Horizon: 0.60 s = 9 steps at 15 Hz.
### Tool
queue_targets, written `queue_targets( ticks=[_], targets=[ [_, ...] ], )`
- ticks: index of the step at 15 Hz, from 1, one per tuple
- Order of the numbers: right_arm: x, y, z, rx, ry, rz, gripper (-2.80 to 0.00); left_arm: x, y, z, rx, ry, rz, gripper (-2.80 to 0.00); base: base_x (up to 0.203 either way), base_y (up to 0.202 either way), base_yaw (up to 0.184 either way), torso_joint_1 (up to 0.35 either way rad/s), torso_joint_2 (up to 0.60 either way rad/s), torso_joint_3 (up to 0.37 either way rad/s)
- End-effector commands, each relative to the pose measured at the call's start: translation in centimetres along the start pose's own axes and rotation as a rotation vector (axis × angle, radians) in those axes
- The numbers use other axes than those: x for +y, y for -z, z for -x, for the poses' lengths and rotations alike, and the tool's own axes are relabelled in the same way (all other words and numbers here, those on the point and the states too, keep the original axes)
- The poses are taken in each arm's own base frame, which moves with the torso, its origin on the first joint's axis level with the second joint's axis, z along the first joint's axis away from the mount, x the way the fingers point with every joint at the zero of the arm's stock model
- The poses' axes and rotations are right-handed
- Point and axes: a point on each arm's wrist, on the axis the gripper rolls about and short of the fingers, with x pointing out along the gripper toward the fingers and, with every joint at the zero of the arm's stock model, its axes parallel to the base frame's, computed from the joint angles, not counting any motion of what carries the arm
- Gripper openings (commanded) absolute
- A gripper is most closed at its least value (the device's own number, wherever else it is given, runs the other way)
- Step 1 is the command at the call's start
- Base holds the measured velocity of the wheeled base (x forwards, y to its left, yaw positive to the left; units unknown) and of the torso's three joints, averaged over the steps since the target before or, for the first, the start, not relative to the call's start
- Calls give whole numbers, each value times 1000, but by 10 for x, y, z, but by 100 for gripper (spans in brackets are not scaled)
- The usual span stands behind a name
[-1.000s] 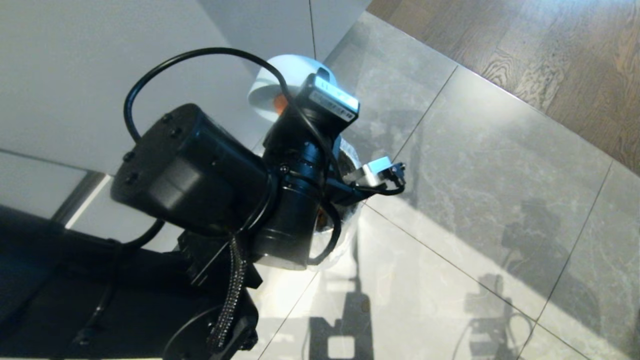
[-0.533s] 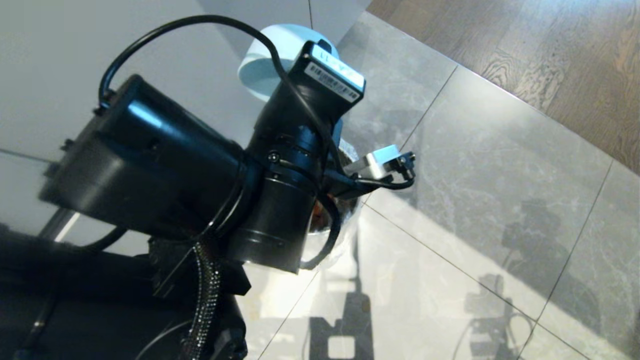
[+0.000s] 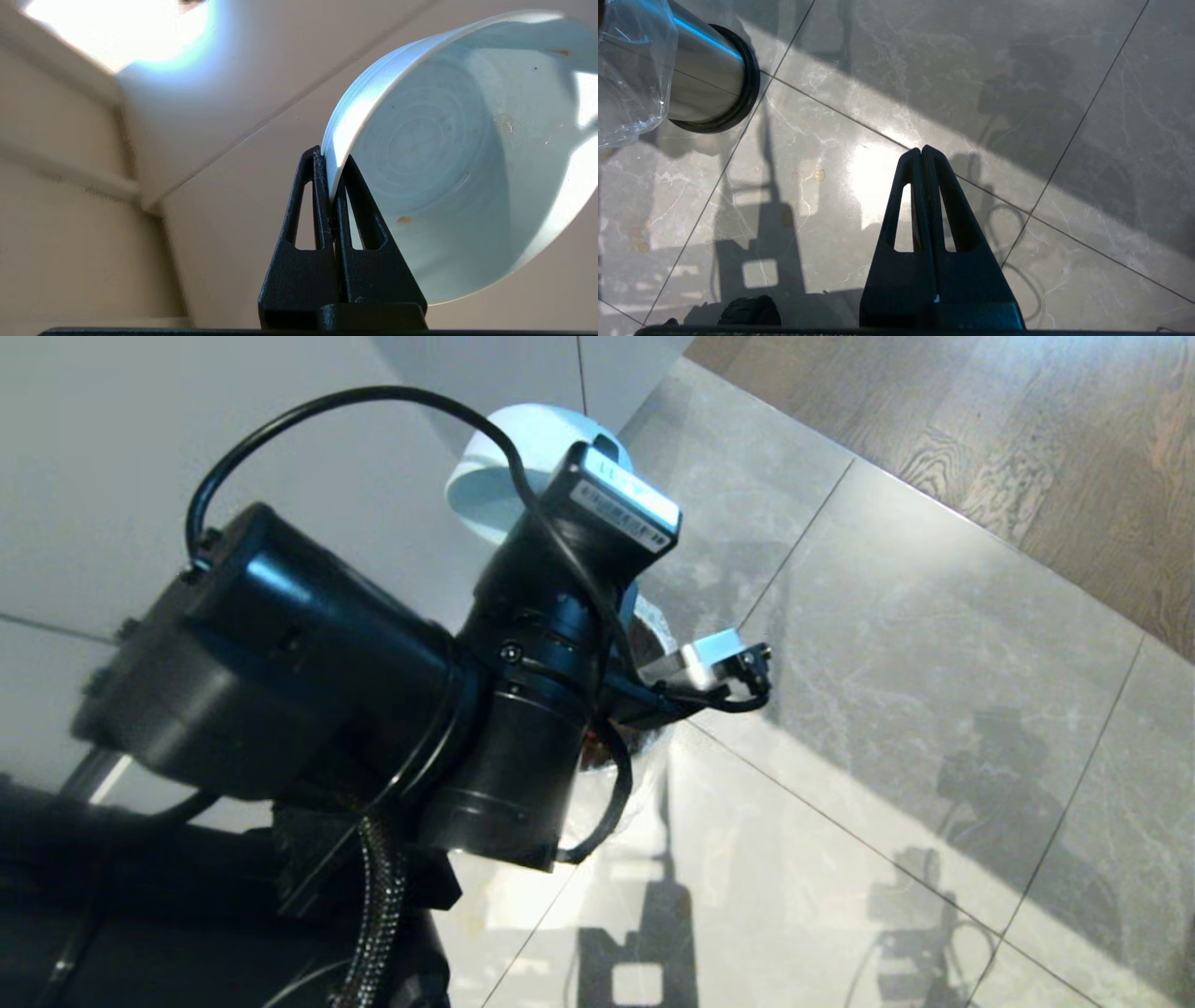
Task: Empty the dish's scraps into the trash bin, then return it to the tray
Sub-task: Pour the leftover food from the bowl into the trash can, then put the bowl back to the table
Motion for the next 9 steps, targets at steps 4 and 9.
queue_targets(
  ticks=[4,9],
  targets=[
    [0,0,0,-1,0,-1,-280,-9,5,9,80,157,2,-280,0,0,0,0,0,0],
    [0,0,0,0,0,-1,-280,-20,5,17,95,314,146,-280,0,0,0,0,0,0]
  ],
)
